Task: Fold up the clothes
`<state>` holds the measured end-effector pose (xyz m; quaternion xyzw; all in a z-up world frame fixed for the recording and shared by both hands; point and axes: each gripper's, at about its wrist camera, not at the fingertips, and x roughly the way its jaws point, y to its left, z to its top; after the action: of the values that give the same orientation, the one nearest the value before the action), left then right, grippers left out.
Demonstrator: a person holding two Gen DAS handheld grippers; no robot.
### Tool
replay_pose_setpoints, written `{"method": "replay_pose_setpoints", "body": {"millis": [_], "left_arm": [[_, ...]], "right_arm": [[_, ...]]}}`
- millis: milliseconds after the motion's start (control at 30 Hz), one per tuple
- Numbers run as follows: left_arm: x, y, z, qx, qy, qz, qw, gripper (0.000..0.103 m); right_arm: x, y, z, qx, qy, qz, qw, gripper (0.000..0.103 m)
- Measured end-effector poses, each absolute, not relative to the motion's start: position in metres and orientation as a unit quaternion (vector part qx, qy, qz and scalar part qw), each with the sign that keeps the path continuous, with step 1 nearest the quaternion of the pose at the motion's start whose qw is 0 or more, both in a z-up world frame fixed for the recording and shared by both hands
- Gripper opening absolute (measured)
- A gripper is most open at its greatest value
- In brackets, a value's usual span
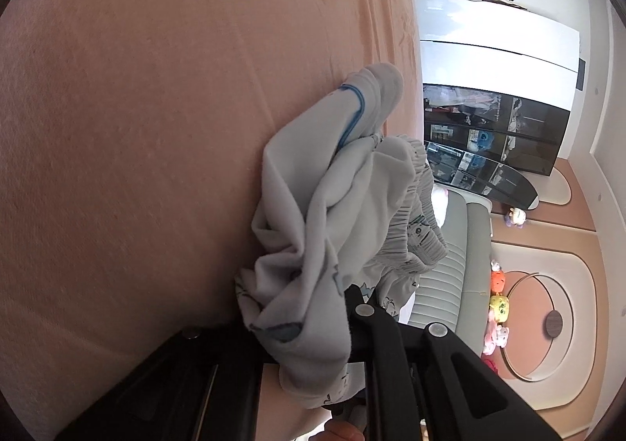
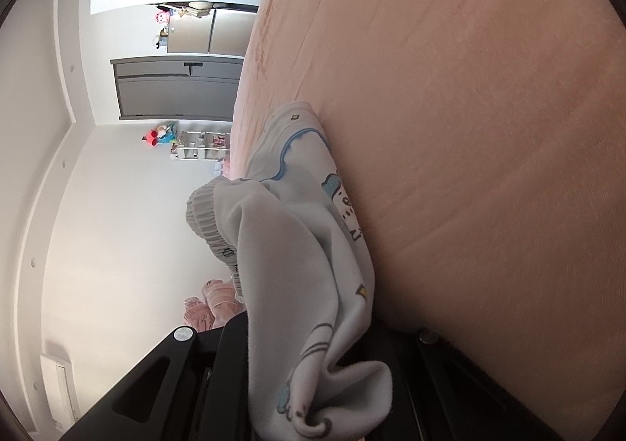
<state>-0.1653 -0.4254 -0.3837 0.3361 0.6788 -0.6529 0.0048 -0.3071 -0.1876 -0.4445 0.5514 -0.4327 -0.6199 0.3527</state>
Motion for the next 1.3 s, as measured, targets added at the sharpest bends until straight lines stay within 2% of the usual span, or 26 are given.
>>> {"method": "replay_pose_setpoints", "body": {"millis": [267,467,600,1000,1300], "left_arm": [[-0.161,-0.424,-0.387,0.305,0.708,-0.637,-0.02,0.009],[-0.164,-0.421,-0.362,0.288,0.688,-0.665,-0.04,0.009],[-0.17,-0.416,-0.347,0.271,0.691,-0.668,-0.054,0.009],[-0.179,-0.408,-0.282,0.214,0.684,-0.691,-0.093,0.009],[-0.173,-0.405,-0.236,0.179,0.669,-0.71,-0.127,0.009]], "right_arm": [[-0.307,-0.188,-0.436,0.566,-0.438,-0.619,0.323,0.006],[-0.303,-0.178,-0.439,0.56,-0.489,-0.585,0.325,0.006],[-0.299,-0.176,-0.422,0.548,-0.486,-0.592,0.336,0.006],[-0.295,-0.177,-0.32,0.489,-0.443,-0.638,0.398,0.007],[-0.285,-0.168,-0.252,0.443,-0.451,-0.648,0.424,0.007]]}}
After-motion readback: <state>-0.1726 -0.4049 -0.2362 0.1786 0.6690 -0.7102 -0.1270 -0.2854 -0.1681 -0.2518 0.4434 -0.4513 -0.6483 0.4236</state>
